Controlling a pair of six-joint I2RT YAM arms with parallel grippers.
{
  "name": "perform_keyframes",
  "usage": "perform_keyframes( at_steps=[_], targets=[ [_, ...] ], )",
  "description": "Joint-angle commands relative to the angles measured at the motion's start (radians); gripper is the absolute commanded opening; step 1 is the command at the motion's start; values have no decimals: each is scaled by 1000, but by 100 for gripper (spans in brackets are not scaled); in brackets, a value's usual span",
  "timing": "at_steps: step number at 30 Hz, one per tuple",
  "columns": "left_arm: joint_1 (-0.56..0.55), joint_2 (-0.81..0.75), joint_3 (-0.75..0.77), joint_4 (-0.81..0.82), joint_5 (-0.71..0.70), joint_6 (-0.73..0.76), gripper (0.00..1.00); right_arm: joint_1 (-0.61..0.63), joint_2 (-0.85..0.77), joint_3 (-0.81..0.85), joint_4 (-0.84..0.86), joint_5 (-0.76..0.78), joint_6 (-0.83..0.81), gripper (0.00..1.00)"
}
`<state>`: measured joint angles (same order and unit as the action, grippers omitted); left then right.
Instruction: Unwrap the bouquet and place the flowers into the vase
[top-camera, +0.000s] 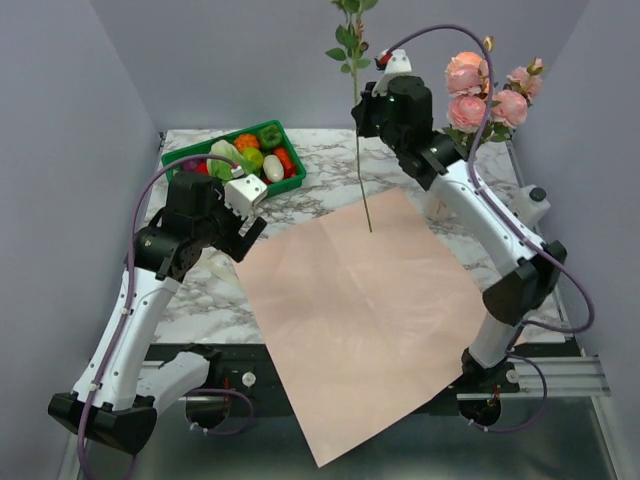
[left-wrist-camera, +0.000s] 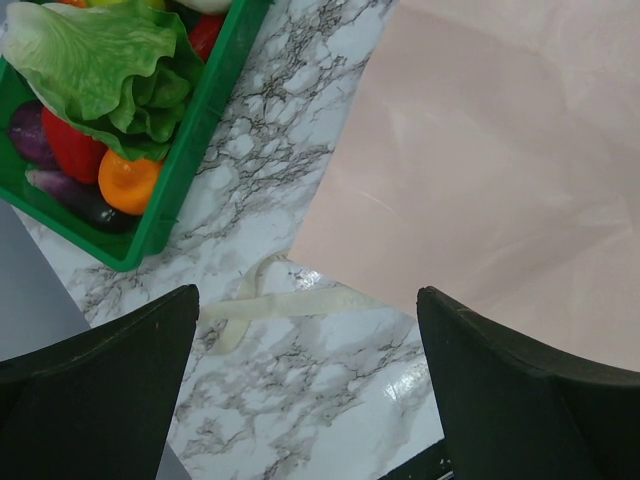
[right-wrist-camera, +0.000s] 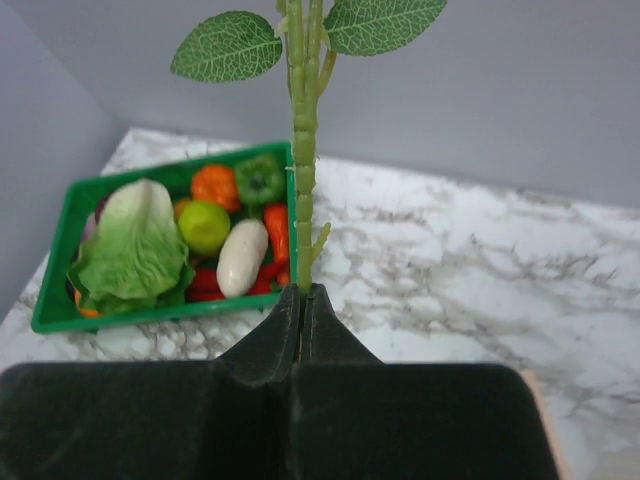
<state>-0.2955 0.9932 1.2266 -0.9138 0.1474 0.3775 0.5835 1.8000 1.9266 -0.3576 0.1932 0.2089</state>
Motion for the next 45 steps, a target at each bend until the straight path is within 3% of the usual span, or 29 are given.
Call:
perform_keyframes(
  at_steps=[1,5,12,17,24,35,45],
  targets=[
    [6,-8,45,-14,-2,3,99,4,-192,-138,322,96,-182,1],
    [6,4,54,-19,-5,3,99,-7,-324,-231,619,222,-383,1],
    [6,42,71,-10,3,1,99,-91,-422,-265,741,370,-559,1],
    [6,61,91,-16,1,1,99,-151,-527,-426,836,419,-563,1],
    [6,84,122,-27,4,1,99,-220,-571,-501,847,410,-533,1],
    [6,110,129,-30,3,0,99,-313,-501,-534,1023,413,-500,1],
    [6,139,128,-20,14,-6,99,-336,-562,-540,1037,411,-525,1]
  ],
)
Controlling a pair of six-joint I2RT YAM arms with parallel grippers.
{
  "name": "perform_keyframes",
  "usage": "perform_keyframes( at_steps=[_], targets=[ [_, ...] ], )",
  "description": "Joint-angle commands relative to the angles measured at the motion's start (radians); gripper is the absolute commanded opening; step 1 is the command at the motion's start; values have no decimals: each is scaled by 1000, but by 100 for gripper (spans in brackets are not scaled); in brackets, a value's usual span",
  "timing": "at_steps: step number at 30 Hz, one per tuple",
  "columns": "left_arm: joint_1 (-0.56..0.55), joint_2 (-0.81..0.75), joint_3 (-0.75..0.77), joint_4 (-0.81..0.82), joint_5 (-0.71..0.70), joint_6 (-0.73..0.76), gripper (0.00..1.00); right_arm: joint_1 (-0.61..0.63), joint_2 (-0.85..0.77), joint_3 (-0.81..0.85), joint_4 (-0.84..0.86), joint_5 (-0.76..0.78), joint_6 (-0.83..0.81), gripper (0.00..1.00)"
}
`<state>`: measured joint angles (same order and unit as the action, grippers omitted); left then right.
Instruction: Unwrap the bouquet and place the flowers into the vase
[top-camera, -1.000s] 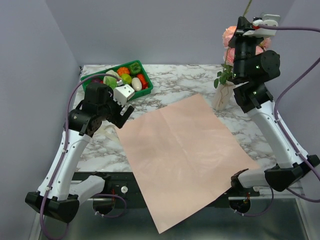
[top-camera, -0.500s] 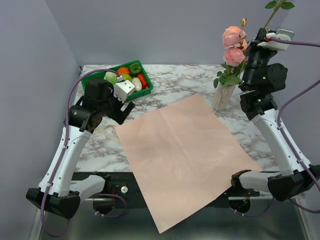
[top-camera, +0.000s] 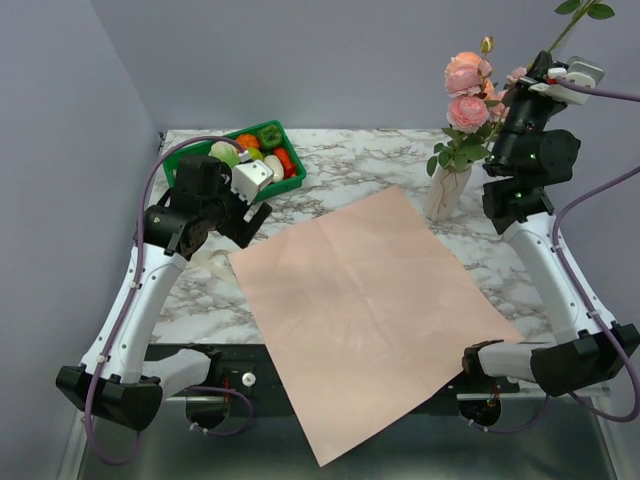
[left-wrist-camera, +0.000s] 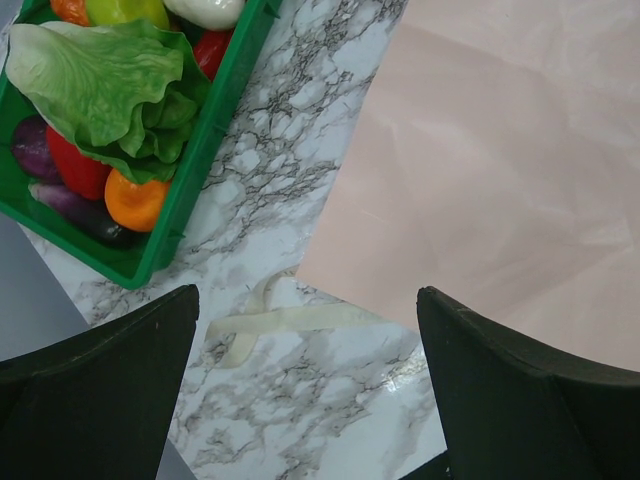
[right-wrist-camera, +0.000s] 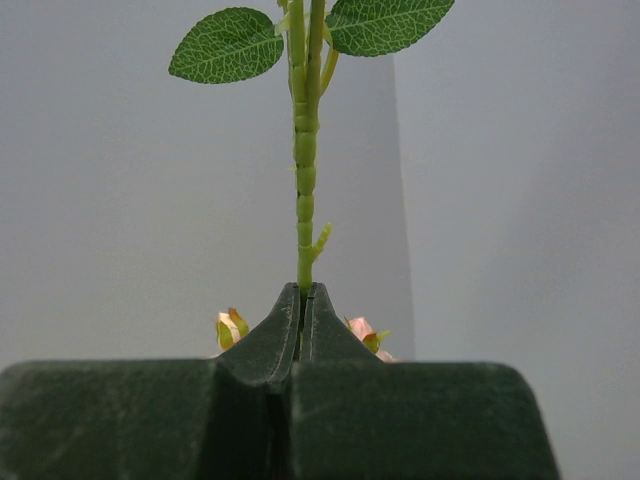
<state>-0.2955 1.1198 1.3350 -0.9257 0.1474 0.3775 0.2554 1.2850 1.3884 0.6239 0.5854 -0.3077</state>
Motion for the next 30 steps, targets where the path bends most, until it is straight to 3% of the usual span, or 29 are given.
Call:
perform_keyframes(
  at_steps=[1,9,18,30],
  targets=[
    [6,12,21,-6,17,-8,99,-7,-56,-5,50,21,-4,1],
    [6,11,20,-7,26,-14,99,-8,-118,-11,24,42,-34,1],
    [6,6,32,-15,21,-15,99,-10,-75,-5,-62,-18,64,1],
    [6,12,27,-15,11,-11,99,-8,36,-52,48,-44,143,1]
  ],
)
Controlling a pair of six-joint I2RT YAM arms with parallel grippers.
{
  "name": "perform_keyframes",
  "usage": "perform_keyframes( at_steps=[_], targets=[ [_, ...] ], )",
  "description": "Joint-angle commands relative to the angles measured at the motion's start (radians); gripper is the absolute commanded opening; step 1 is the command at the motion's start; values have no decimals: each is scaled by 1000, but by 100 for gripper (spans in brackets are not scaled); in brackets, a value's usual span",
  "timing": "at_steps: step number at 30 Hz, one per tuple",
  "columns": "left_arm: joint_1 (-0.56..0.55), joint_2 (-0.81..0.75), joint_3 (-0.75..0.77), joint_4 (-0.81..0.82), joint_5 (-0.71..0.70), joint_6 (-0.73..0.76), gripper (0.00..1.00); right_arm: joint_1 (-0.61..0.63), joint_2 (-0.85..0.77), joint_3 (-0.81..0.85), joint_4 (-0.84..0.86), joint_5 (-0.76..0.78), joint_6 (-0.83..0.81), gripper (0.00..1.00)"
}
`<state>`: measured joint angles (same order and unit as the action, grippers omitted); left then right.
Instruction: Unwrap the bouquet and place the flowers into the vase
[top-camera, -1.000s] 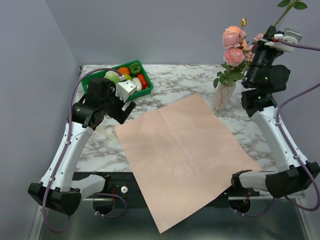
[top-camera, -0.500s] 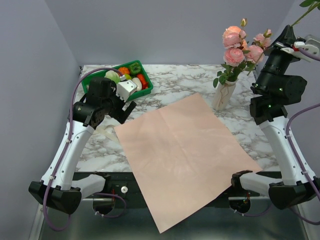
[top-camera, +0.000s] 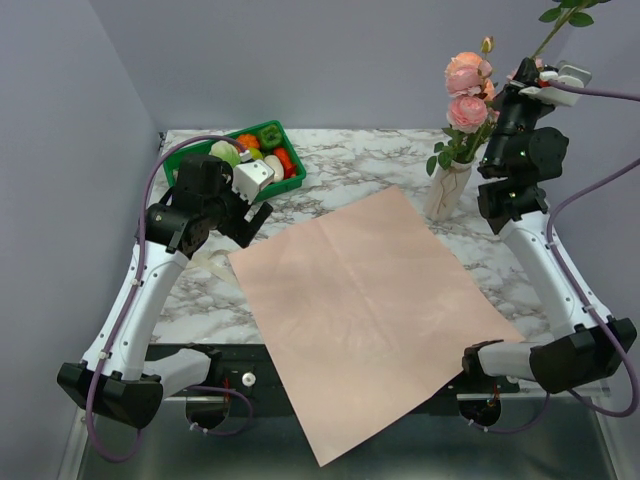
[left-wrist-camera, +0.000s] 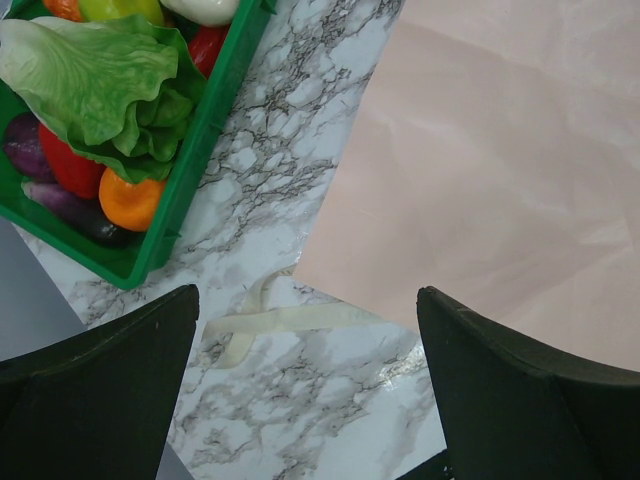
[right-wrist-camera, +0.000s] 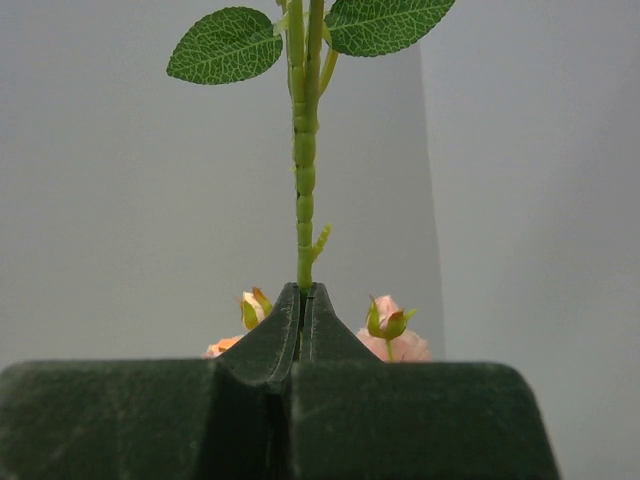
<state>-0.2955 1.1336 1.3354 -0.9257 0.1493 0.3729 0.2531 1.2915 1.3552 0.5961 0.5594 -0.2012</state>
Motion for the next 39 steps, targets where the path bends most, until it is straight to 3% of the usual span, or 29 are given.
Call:
perform_keyframes(
  at_steps=[1,10,14,17,18,21,24,32,39],
  targets=[
    [6,-1,27,-13,7,-5,99,-6,34,-24,83,-22,39,1],
    [7,-1,8,-5,6,-5,99,-6,80,-146,171,-36,55,1],
    [6,0,11,-7,7,-8,99,-6,69,-153,36,-61,108,1],
    [6,-1,10,-4,21,-18,99,-3,17,-200,-87,-101,170,38],
    [6,0,10,1,22,-22,99,3,-22,-220,-134,-119,186,61],
    [6,5,11,5,38,-35,99,15,-82,-269,-241,-151,235,89],
    [6,11,18,11,59,-52,99,35,-106,-280,-349,-173,247,100],
    [6,11,24,22,76,-80,99,83,-142,-211,-632,-213,322,100],
    [6,12,10,44,91,-100,99,287,-121,-165,-893,-153,356,100]
  ],
)
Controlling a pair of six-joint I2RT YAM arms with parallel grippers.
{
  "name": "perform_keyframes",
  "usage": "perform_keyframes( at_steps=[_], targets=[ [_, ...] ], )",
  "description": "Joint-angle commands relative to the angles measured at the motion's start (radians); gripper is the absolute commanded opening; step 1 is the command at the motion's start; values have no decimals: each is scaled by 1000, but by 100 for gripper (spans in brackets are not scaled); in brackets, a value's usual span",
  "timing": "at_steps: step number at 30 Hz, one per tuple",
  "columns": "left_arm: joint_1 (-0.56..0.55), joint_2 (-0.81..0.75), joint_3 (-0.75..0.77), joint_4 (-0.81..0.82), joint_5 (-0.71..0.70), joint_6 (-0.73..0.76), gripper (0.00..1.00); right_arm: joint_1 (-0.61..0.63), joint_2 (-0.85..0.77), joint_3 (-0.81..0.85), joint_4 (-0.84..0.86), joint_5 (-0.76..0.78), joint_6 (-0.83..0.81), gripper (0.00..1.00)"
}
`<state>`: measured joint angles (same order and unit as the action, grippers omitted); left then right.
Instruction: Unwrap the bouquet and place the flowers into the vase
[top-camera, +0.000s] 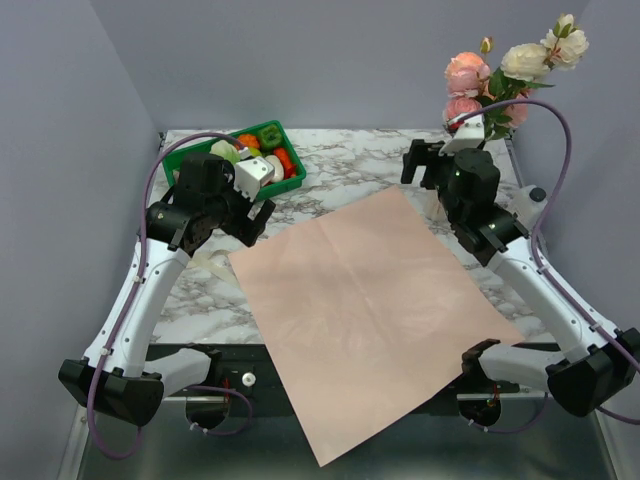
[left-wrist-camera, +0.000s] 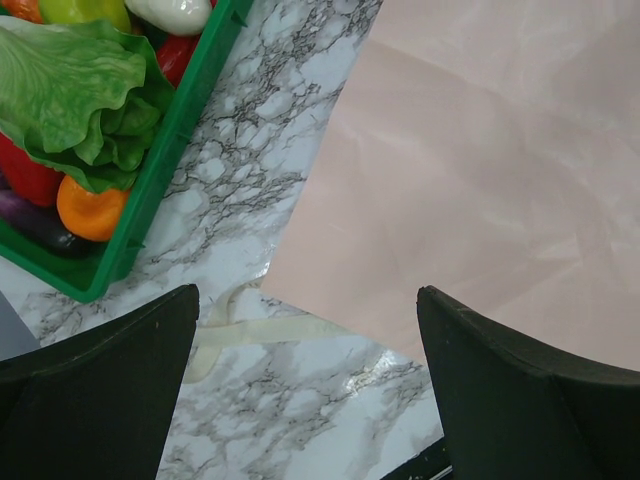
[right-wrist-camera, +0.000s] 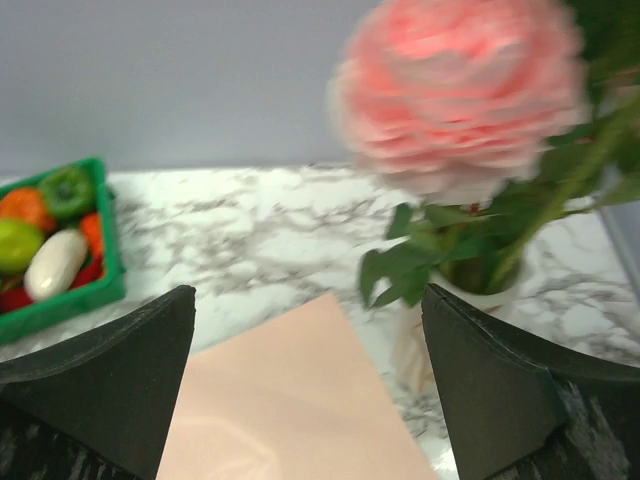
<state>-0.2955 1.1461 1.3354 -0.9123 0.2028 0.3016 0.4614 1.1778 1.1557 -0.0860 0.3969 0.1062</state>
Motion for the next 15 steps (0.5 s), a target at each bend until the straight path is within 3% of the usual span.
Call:
perform_keyframes(
  at_steps=[1,6,15],
  targets=[
    [6,0,10,32,38,-32,99,85,-1,41,-246,11,112,100],
    [6,10,8,46,46,-56,99,91,19,50,-403,-59,184,100],
    [6,7,1,58,49,-64,99,98,-125,-56,-334,-190,141,100]
  ],
)
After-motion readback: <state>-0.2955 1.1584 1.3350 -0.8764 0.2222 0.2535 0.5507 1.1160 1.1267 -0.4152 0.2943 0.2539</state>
